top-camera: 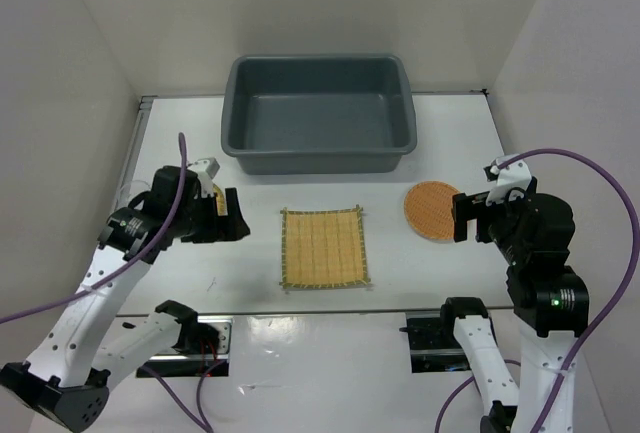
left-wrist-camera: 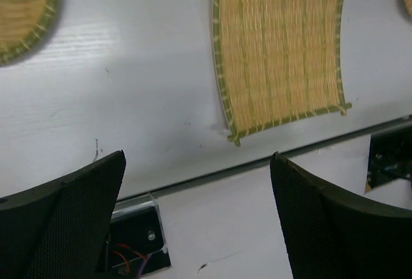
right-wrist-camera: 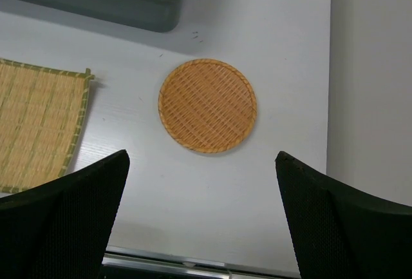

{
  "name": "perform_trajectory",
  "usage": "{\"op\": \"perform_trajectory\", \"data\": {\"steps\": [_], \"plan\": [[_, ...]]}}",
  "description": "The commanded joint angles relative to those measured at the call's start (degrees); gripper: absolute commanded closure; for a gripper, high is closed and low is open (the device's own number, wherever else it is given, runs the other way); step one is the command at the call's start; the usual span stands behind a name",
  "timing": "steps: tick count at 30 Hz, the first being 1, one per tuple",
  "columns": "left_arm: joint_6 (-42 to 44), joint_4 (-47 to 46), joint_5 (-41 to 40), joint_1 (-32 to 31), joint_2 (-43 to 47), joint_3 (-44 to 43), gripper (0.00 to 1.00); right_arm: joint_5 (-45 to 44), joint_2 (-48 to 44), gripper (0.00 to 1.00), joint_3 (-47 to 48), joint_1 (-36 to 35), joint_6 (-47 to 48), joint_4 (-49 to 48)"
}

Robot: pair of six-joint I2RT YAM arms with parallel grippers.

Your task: Place the mixed dishes into the plastic bin

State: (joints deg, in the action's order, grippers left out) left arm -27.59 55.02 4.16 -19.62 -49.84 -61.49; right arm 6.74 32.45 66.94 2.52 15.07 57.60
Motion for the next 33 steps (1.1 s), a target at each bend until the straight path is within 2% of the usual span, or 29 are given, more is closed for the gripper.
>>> {"op": "perform_trajectory", "data": {"steps": [1, 8, 10, 13, 16, 18, 20, 23, 25, 28, 29, 30, 32, 33], "plan": [[-5.6, -0.4, 5.6, -2.3, 0.3, 3.7, 0.01, -2.2, 0.2, 0.02, -0.6, 0.4, -1.4, -1.5], [-13.0, -2.0, 4.6, -7.8, 1.5, 7.0, 0.01, -5.2, 1.0, 0.02, -2.0, 0.4, -2.9, -2.1], [-13.8, -2.0, 5.2, -9.6, -0.2, 7.6, 0.01, -0.7, 2.5, 0.02, -3.6, 0.4, 3.7, 0.1], [-15.7, -2.0, 4.2, -12.7, -0.9, 7.6, 0.01, 0.5, 4.6, 0.02, -3.7, 0.4, 3.7, 0.8], [-15.7, -2.5, 5.8, -14.8, -3.1, 7.6, 0.01, 10.1, 5.3, 0.02, -1.3, 0.4, 9.3, 3.8], [-16.2, -6.6, 8.6, -15.4, -3.1, 10.1, 0.01, 16.5, 5.9, 0.02, -0.8, 0.4, 13.9, 6.8], [-19.4, -14.7, 14.3, -15.4, -0.2, 15.9, 0.01, 18.5, 7.2, 0.02, 0.9, 0.4, 16.6, 7.5], [-21.8, -19.3, 16.3, -15.4, 0.5, 19.9, 0.01, 24.8, 10.9, 0.02, 5.7, 0.4, 19.5, 9.0], [-21.8, -18.5, 15.2, -15.4, -0.4, 19.9, 0.01, 27.9, 13.9, 0.02, 8.6, -0.2, 16.6, 6.2], [-20.0, -21.2, 14.0, -15.4, -2.6, 22.2, 0.01, 35.9, 19.8, 0.02, 7.8, -2.2, 14.7, 5.7], [-20.0, -22.4, 14.0, -15.4, -2.6, 22.7, 0.01, 36.0, 20.5, 0.02, 7.0, -2.2, 13.2, 3.2], [-20.0, -23.8, 14.0, -15.4, -3.5, 22.7, 0.01, 35.4, 21.2, 0.02, 5.3, -2.2, 6.4, 0.7], [-21.6, -27.9, 13.2, -15.4, -4.8, 24.0, 0.01, 41.3, 25.2, 0.02, 3.7, -3.7, 3.5, -1.4], [-22.1, -28.7, 13.2, -15.4, -5.5, 24.1, 0.01, 44.3, 26.7, 0.02, 0.9, -3.7, -2.8, -2.8]]}}
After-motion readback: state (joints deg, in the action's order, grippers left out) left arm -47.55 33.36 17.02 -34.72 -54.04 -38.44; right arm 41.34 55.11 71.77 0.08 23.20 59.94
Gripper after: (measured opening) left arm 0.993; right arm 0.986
